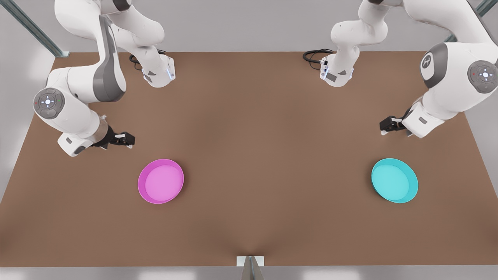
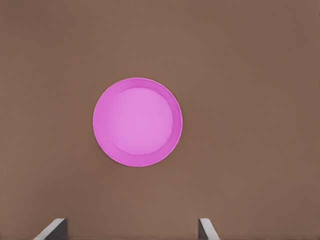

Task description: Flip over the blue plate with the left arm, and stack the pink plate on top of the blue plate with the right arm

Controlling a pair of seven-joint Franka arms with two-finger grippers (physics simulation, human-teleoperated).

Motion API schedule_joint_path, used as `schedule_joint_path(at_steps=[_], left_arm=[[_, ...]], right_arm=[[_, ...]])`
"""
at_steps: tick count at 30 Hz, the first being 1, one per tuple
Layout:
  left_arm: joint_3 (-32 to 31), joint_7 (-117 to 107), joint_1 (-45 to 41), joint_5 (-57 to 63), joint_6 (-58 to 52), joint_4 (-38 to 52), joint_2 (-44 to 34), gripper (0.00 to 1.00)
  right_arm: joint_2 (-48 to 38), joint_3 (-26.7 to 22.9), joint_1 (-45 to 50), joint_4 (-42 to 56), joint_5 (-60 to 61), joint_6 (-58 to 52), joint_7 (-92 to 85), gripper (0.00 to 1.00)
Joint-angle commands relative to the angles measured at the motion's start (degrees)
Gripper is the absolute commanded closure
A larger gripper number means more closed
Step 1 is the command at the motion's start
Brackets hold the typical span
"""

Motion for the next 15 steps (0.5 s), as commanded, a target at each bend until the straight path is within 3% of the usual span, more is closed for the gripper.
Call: schedule_joint_path(at_steps=[1, 5, 7, 8, 11, 13, 15], left_arm=[[0.0, 0.0, 0.0, 2.9, -0.1, 0.0, -0.1, 0.00], [0.0, 0.2, 0.6, 2.9, -0.4, 0.0, 1.1, 0.00], [0.0, 0.4, 8.8, 1.7, -0.6, 0.0, 9.3, 0.00], [0.0, 1.5, 14.6, -6.3, 0.9, 0.0, 14.0, 0.00], [0.0, 7.9, 22.4, -9.9, 9.7, 0.0, 23.7, 0.00], [0.0, 11.5, 24.4, -15.5, 22.6, 0.0, 30.2, 0.00], [-0.2, 12.2, 25.4, -16.6, 26.6, 0.0, 32.2, 0.00]], right_arm=[[0.0, 0.0, 0.3, 0.0, 0.0, 0.0, 0.2, 0.00], [1.7, 0.0, -0.5, 0.5, 0.9, 0.4, 0.5, 0.00], [2.5, 0.0, -0.7, 1.3, 0.7, 2.2, 0.7, 0.00], [2.6, -0.1, -0.6, 1.3, 0.1, 2.4, 0.6, 0.00], [4.3, -0.9, -3.1, 1.8, 1.2, 2.5, 0.0, 0.00], [4.9, -0.8, -2.7, 2.9, 0.8, 2.4, -0.2, 0.00], [6.7, -0.4, -1.9, 3.0, 1.4, 2.5, -0.7, 0.00]])
